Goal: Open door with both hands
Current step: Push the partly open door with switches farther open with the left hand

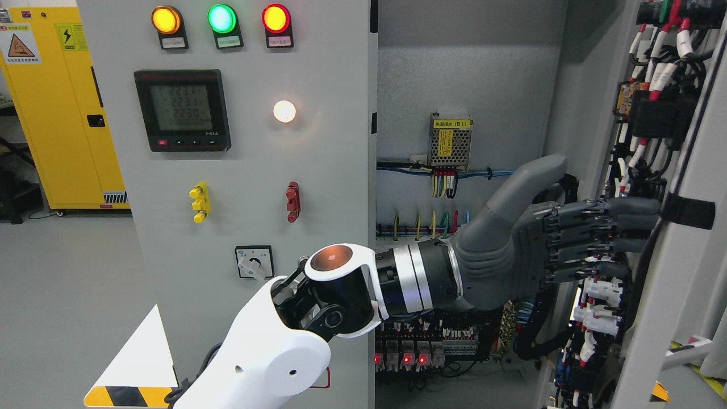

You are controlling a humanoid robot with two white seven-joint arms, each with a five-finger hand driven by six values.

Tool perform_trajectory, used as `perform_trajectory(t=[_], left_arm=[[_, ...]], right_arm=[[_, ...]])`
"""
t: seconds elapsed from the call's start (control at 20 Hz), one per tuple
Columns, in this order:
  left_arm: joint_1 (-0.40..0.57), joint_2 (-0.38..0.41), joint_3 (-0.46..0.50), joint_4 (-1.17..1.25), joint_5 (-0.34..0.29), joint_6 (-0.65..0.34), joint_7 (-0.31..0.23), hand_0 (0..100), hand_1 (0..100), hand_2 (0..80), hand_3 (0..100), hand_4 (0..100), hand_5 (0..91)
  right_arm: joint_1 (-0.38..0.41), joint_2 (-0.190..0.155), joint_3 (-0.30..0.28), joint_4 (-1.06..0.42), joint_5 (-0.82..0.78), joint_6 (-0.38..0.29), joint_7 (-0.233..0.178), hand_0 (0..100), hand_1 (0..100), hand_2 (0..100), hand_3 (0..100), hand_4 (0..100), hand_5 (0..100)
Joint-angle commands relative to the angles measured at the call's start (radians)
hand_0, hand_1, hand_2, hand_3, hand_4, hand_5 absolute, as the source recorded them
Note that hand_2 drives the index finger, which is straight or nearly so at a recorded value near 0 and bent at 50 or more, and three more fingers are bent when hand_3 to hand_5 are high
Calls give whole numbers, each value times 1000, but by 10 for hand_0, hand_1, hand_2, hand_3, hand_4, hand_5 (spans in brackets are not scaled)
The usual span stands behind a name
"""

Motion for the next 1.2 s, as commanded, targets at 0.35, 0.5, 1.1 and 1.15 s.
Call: perform_trajectory(t=[0.35,0.5,1.1,1.15], left_arm=[[3,-87,-12,-44,-4,-1,95,0,0,0,0,0,0],[3,-110,-14,-44,-5,-1,97,0,0,0,0,0,0],[12,-202,-66,28,-62,-13,100,0,0,0,0,0,0],[12,-202,-67,37,-75,-15,100,0,0,0,0,0,0]], right_arm=[[-6,29,-1,-2,-2,-1,0,247,0,0,0,0,0],[-6,23,0,0,0,-1,0,247,0,0,0,0,0],[-8,23,-2,-2,-2,-1,0,246,0,0,0,0,0],[-8,25,-2,-2,0,-1,0,246,0,0,0,0,0]])
